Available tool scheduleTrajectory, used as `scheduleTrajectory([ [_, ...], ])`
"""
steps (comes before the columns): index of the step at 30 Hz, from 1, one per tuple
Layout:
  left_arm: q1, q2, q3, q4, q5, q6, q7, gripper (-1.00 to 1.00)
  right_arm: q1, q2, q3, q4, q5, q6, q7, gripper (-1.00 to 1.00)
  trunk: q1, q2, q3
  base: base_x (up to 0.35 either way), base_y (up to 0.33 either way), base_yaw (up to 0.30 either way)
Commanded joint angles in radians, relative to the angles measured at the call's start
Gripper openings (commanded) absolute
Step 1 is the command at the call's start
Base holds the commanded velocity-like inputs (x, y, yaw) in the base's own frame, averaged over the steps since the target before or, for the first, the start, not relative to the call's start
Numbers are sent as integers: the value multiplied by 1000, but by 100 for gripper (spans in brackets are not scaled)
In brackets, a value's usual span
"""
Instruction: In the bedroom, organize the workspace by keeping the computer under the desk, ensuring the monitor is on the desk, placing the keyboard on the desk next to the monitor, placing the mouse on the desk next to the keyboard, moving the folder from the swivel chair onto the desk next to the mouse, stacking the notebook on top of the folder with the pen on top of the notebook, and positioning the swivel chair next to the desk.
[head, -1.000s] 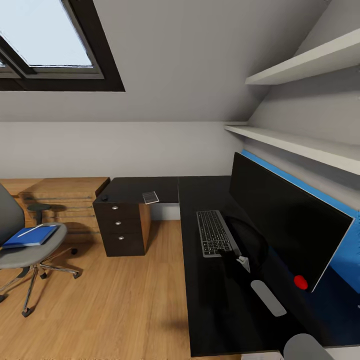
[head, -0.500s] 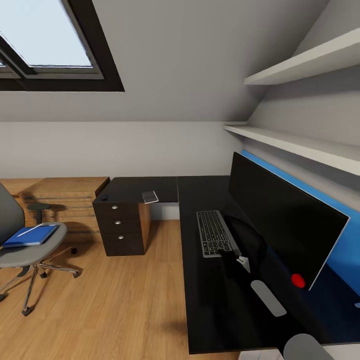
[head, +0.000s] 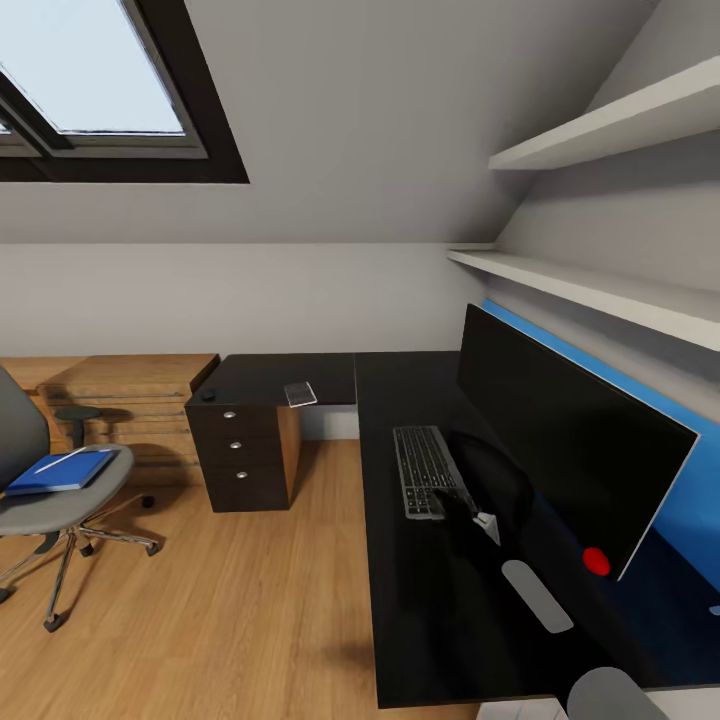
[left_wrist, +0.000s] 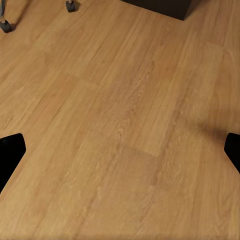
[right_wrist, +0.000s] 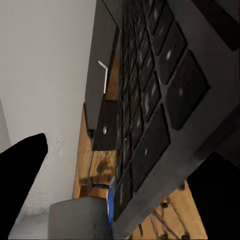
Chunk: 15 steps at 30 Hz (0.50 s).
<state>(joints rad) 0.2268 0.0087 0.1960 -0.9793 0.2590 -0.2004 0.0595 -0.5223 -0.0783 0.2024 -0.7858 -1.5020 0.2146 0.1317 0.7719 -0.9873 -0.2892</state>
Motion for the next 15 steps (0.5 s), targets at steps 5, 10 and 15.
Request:
scheduleTrajectory([
  [5, 0, 0, -3, -1, 6, -2, 3, 100, -1, -1, 3, 1, -7, 4, 2, 100, 0, -1, -1, 0, 0, 0],
  [10, 0, 0, -2, 0, 6, -2, 1, 100, -1, 0, 7, 1, -7, 5, 2, 100, 0, -1, -1, 0, 0, 0],
  [15, 0, 0, -1, 1, 7, -2, -1, 100, -1, 0, 15, 0, -6, 5, 3, 100, 0, -1, -1, -84, -45, 0],
])
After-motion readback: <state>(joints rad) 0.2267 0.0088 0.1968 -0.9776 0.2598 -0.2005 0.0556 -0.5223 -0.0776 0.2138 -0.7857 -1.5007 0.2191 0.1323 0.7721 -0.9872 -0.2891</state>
